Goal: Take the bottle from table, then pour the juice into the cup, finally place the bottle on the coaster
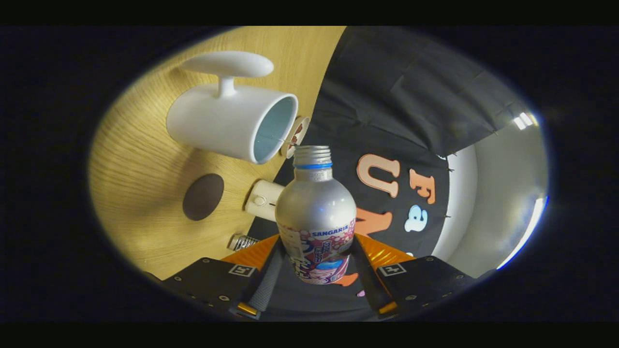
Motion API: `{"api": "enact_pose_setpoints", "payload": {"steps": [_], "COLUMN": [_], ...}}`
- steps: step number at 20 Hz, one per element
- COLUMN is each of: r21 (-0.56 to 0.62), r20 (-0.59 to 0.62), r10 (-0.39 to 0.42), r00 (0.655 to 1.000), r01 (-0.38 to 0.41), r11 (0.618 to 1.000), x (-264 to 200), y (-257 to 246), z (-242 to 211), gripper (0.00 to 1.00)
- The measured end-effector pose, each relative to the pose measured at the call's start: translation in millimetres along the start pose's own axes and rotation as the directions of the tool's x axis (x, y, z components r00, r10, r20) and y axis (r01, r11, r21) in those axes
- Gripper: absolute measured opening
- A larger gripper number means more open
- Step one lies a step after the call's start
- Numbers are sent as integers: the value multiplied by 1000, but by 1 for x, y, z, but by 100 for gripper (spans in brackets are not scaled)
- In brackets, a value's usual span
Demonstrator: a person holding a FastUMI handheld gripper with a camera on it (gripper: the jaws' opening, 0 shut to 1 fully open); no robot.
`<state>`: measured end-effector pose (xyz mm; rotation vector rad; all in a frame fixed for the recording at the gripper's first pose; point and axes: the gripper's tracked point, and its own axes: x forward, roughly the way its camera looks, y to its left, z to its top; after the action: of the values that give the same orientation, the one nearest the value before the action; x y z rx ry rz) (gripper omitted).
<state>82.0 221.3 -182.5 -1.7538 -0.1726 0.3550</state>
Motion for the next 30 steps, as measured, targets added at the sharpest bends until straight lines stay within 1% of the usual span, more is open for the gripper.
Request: {"api": "enact_pose_setpoints", "payload": {"steps": [4,7,9,11,13,15,18,20,23,24,27,30], "r21": [144,258,366,468,568,674,818,884,947,963,994,996], "r20": [13,23,27,29,30,32,26,28,34,41,71,74], "r10": [65,100,127,131,133,146,164,177,189,196,216,245], "r00": [998,995,992,991,991,989,986,984,981,980,974,967], "r01": [-67,-103,-128,-130,-127,-129,-115,-107,-93,-91,-88,-58], "r11": [987,961,922,874,813,727,563,455,308,253,68,-69], "x": [-1,-3,-1,0,4,10,12,15,21,24,33,46], "y": [13,17,21,16,10,7,6,12,18,20,32,50], "z": [8,13,12,14,13,10,3,-4,-12,-13,-14,-20], "gripper": [77,77,77,77,77,78,77,78,78,78,78,78]}}
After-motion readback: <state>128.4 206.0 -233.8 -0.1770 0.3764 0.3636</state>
